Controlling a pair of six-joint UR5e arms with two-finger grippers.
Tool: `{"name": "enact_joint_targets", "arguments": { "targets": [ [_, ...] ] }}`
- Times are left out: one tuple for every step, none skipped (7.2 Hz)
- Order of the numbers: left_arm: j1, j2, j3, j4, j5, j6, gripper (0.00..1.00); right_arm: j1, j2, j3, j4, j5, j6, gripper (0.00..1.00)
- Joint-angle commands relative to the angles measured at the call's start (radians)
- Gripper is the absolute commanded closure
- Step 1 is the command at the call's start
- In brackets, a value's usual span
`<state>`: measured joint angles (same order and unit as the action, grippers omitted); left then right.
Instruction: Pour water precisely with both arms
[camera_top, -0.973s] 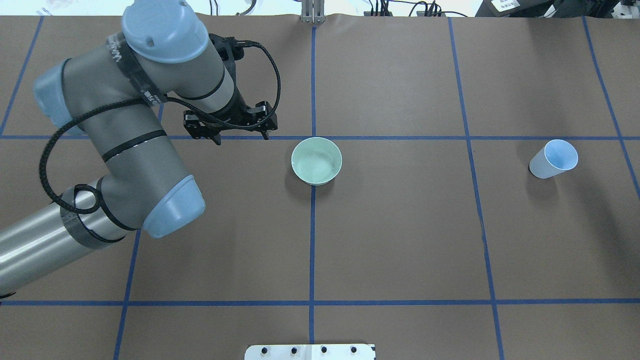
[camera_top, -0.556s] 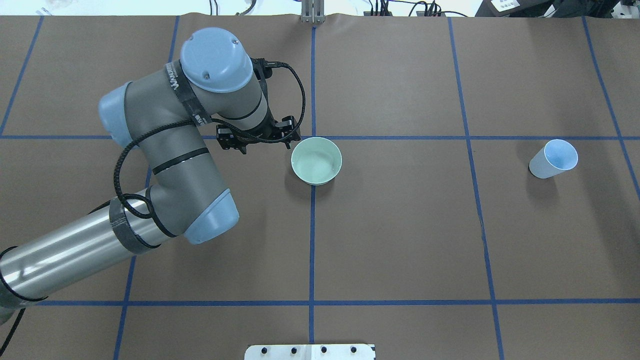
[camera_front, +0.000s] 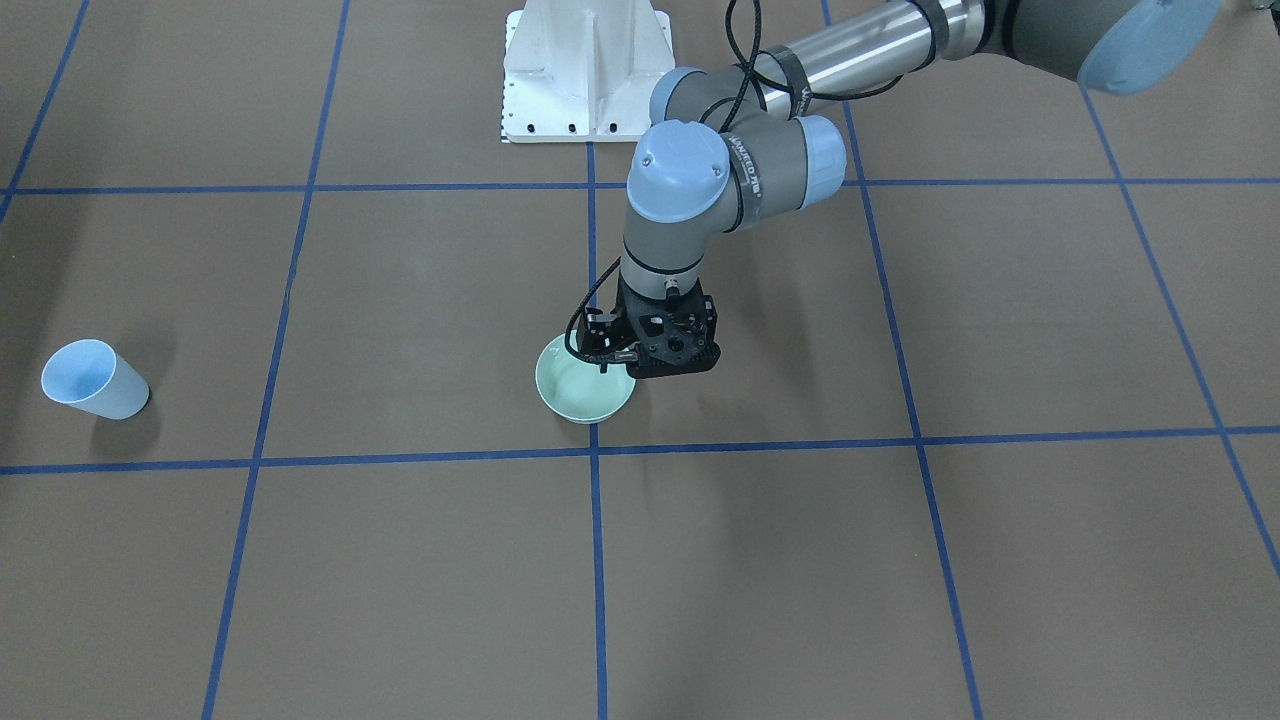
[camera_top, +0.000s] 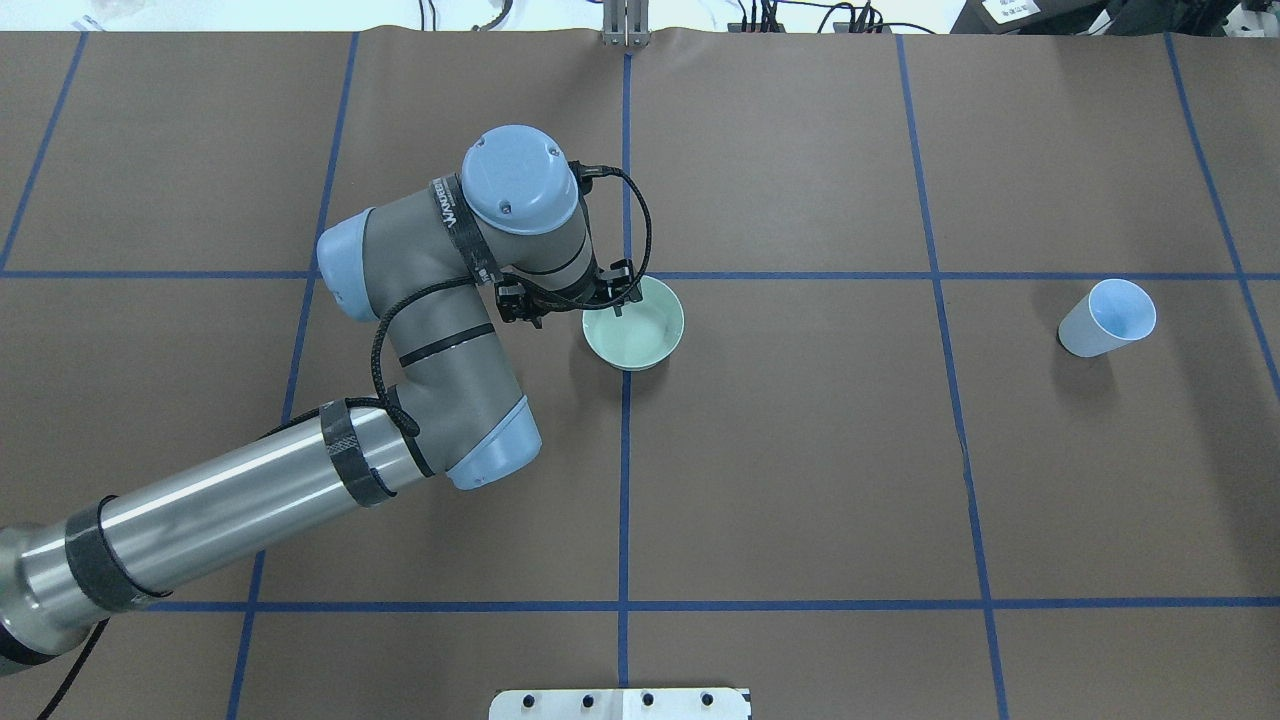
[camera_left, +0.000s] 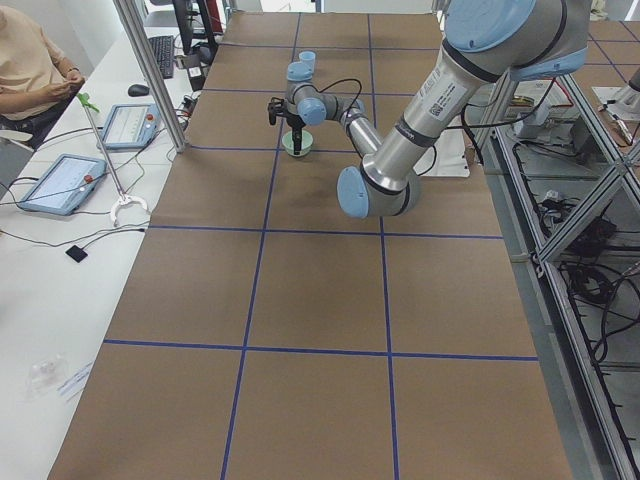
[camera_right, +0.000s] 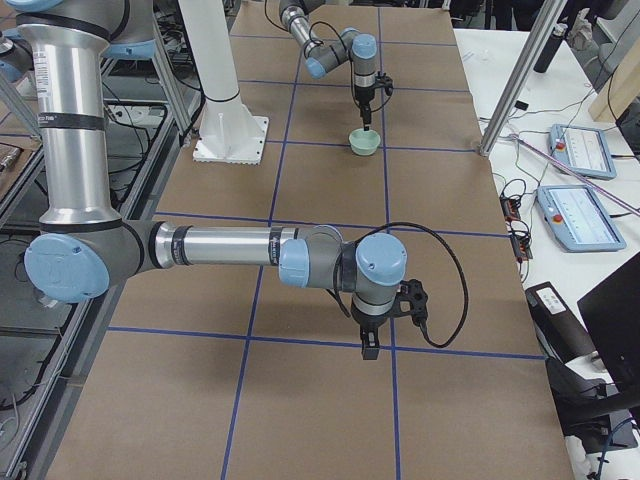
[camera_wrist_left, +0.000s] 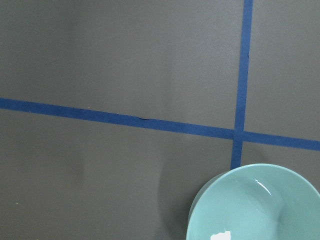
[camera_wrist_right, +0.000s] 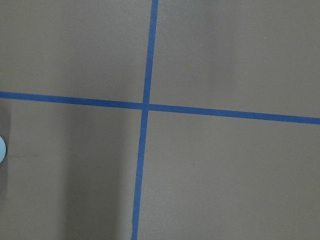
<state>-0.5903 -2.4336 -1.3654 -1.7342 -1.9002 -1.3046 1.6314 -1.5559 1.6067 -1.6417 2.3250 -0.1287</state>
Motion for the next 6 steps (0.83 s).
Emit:
{"name": "enact_joint_targets", "arguments": {
  "targets": [
    [0.01,-0.009,0.04,-0.028,0.003,-0.001,0.25,0.002,0.0,0.001,0.003,-0.001,0.001,0.0],
    [0.01,-0.009,0.039,-0.03,0.003,0.004,0.6,0.001,0.0,0.002,0.003,-0.004,0.0,0.0],
    [0.012,-0.009,0.038,-0.031,0.003,0.005,0.95,0.001,0.002,0.002,0.005,-0.006,-0.002,0.0],
    [0.01,-0.009,0.035,-0.03,0.003,0.007,1.0,0.002,0.002,0.005,0.005,-0.006,-0.002,0.0],
    [0.01,-0.009,0.034,-0.03,0.001,0.008,1.0,0.001,0.003,0.006,0.005,-0.007,-0.002,0.0],
    [0.01,-0.009,0.029,-0.028,-0.002,0.01,1.0,0.001,0.007,0.006,0.005,-0.007,-0.002,0.0]
  ]
}}
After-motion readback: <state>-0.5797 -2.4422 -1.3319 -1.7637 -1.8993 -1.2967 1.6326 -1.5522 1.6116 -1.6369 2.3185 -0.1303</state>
